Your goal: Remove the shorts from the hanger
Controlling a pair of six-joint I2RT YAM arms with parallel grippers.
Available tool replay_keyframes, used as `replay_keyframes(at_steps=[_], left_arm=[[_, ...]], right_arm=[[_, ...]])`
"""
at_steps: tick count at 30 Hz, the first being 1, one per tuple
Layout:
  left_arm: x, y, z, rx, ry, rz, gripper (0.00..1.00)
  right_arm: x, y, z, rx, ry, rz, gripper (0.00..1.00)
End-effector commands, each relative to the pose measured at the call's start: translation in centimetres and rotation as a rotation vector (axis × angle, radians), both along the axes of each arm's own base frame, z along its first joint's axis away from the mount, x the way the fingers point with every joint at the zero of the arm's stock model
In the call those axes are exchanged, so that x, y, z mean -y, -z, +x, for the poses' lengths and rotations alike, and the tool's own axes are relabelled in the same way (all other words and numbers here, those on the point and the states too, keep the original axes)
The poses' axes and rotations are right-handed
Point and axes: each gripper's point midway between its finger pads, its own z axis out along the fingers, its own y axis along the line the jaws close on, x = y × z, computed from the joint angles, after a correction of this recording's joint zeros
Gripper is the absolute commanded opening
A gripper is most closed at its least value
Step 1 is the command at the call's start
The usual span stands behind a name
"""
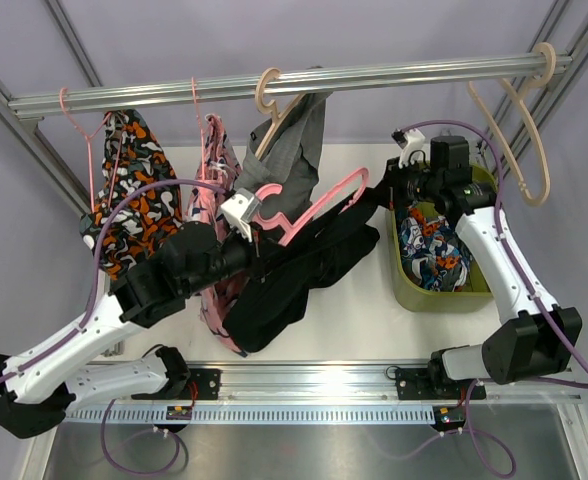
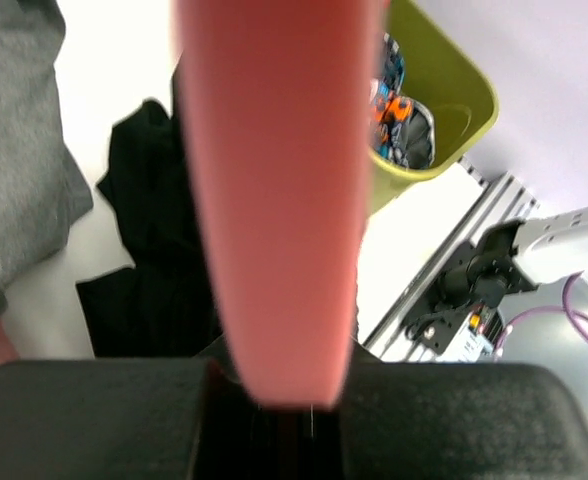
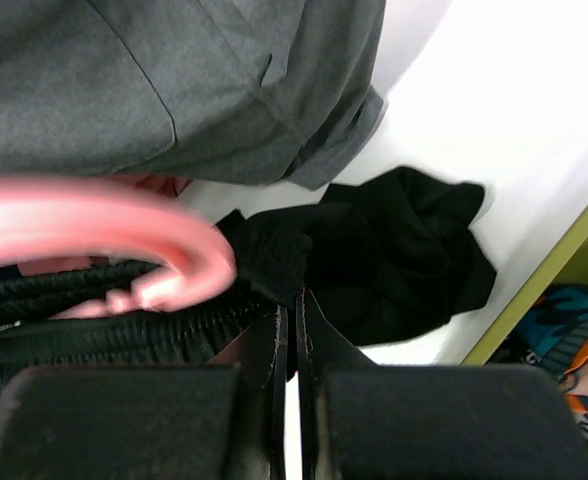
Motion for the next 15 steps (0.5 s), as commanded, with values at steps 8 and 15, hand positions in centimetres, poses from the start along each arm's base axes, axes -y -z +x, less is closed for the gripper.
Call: replay_keyframes(at_steps=[8, 15], left_arm=[[0.4, -9.4, 2.3, 0.176, -0.116, -0.352, 0.0], [3.8, -9.4, 5.0, 0.168, -0.143, -0.418, 0.0]], right_arm=[[-1.4, 0.2, -3.5, 0.083, -0.222, 0.092, 0.0], [-4.0, -0.1, -9.8, 0.12, -0.472, 0.11, 0.0]])
